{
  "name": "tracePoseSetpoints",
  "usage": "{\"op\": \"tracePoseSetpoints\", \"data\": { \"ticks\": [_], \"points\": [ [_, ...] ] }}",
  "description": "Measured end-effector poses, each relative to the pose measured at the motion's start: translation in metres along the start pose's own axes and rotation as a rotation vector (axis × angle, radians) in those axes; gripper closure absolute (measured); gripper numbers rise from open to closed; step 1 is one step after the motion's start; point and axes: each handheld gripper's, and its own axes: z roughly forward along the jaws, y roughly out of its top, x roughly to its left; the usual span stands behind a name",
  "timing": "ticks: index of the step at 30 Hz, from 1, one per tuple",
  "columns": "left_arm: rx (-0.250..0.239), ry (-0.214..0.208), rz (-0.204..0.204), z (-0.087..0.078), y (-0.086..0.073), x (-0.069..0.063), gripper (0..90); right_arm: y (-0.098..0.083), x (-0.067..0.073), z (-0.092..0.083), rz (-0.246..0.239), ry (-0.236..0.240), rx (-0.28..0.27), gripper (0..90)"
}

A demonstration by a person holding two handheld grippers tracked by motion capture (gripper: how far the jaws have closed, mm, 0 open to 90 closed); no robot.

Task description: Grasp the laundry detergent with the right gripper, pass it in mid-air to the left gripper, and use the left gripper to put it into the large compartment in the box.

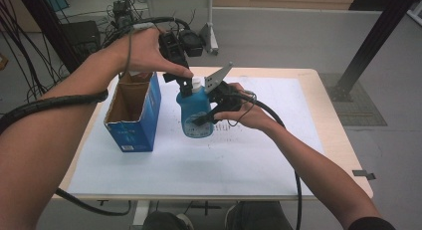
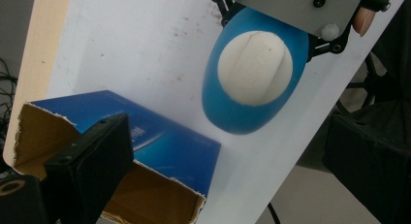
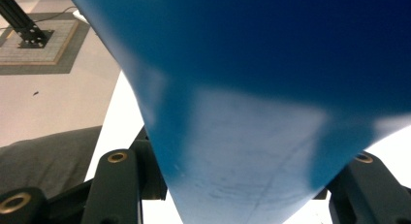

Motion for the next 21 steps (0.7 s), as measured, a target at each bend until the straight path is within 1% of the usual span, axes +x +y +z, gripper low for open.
{"op": "tracePoseSetpoints", "data": {
  "ticks": [3, 7, 8, 14, 16, 21],
  "points": [
    [0.0, -0.005, 0.003, 0.002, 0.001, -0.001, 4.8, 0.002, 0.002, 0.0, -0.006, 0.011, -0.012, 43.4],
    [-0.002, -0.015, 0.009, 0.005, 0.001, -0.002, 4.8, 0.005, 0.004, -0.001, -0.013, 0.011, -0.019, 43.4],
    [0.005, -0.019, 0.013, 0.005, 0.001, -0.002, 4.8, 0.005, 0.005, -0.001, -0.014, 0.012, -0.021, 43.4],
    [0.005, -0.02, 0.022, 0.006, 0.001, -0.003, 5.1, 0.009, 0.009, 0.0, -0.031, 0.019, -0.024, 43.4],
    [-0.004, -0.018, 0.024, 0.006, 0.001, -0.003, 5.2, 0.011, 0.009, 0.0, -0.031, 0.02, -0.03, 43.4],
    [0.006, -0.026, 0.031, 0.009, -0.001, -0.005, 5.3, 0.014, 0.01, 0.0, -0.041, 0.027, -0.033, 43.4]
  ]
}}
